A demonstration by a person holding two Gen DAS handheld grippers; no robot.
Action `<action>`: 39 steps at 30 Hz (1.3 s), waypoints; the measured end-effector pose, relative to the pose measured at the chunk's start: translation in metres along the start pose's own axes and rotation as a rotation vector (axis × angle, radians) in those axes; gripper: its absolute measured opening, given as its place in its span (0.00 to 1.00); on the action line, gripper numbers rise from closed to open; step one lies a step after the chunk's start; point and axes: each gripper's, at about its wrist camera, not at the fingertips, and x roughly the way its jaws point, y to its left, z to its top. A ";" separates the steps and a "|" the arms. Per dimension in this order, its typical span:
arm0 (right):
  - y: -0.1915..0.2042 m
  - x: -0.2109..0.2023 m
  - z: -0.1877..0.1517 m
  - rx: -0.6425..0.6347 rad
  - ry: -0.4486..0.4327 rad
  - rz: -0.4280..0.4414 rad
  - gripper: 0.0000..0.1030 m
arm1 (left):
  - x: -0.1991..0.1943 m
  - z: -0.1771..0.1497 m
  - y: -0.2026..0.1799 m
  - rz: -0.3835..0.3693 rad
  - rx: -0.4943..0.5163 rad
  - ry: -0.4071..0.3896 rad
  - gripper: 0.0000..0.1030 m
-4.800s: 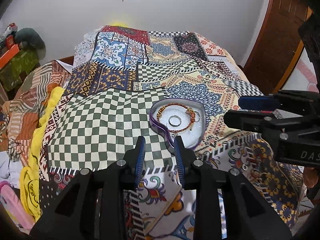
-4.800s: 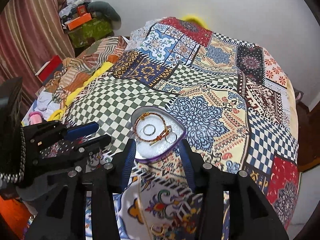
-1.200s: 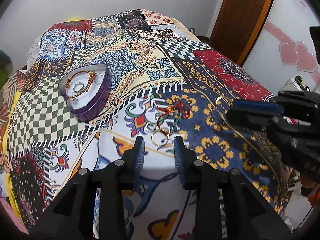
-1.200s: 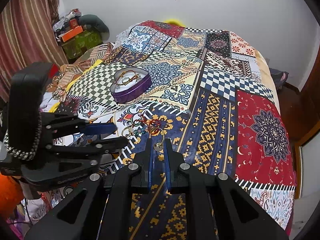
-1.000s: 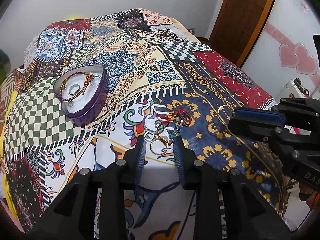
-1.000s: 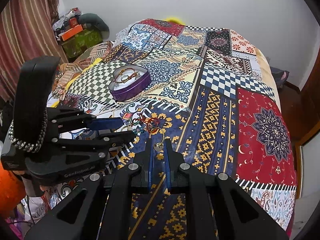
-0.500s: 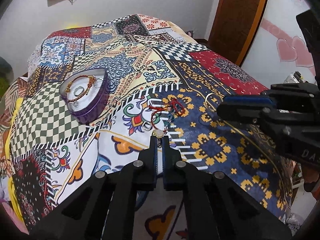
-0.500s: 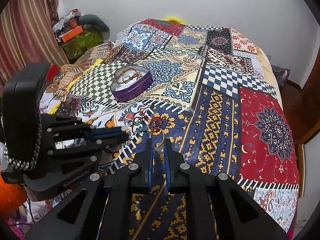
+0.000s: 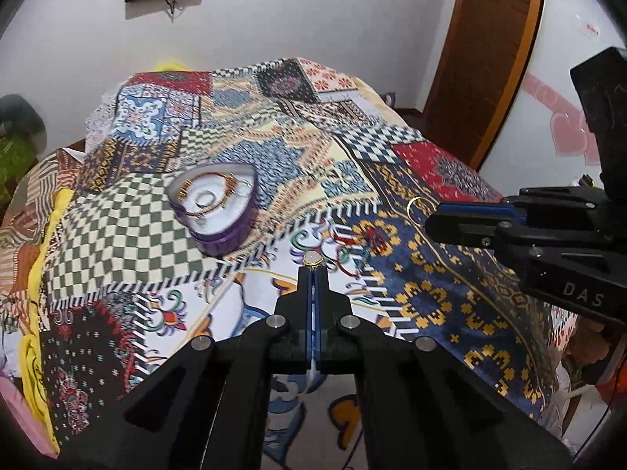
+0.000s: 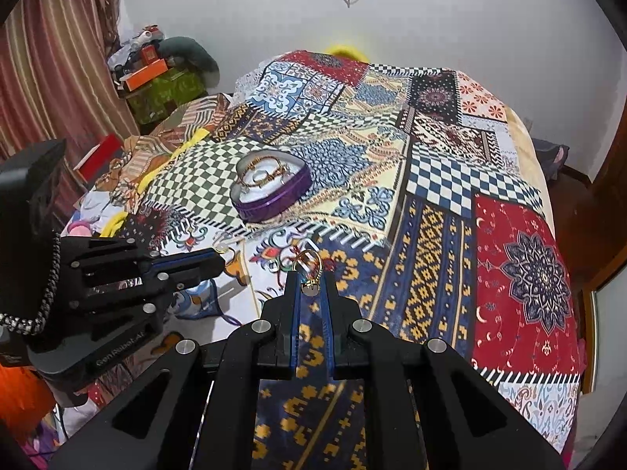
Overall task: Organize jewelry
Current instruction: 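Carry the rings in both tools over the purple heart tin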
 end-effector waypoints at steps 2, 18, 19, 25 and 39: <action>0.003 0.001 0.004 -0.001 -0.005 0.004 0.09 | -0.005 0.002 0.005 0.008 -0.011 -0.017 0.00; 0.029 0.014 0.049 -0.044 -0.052 0.028 0.09 | -0.019 0.027 0.047 0.072 -0.058 -0.093 0.00; 0.030 0.016 0.052 -0.046 -0.053 0.027 0.09 | -0.018 0.030 0.050 0.075 -0.059 -0.097 0.00; 0.033 0.033 0.069 -0.052 -0.043 0.036 0.09 | -0.010 0.042 0.065 0.089 -0.068 -0.108 0.00; 0.034 0.080 0.095 -0.100 0.026 0.008 0.09 | 0.038 0.058 0.093 0.072 -0.103 -0.057 0.00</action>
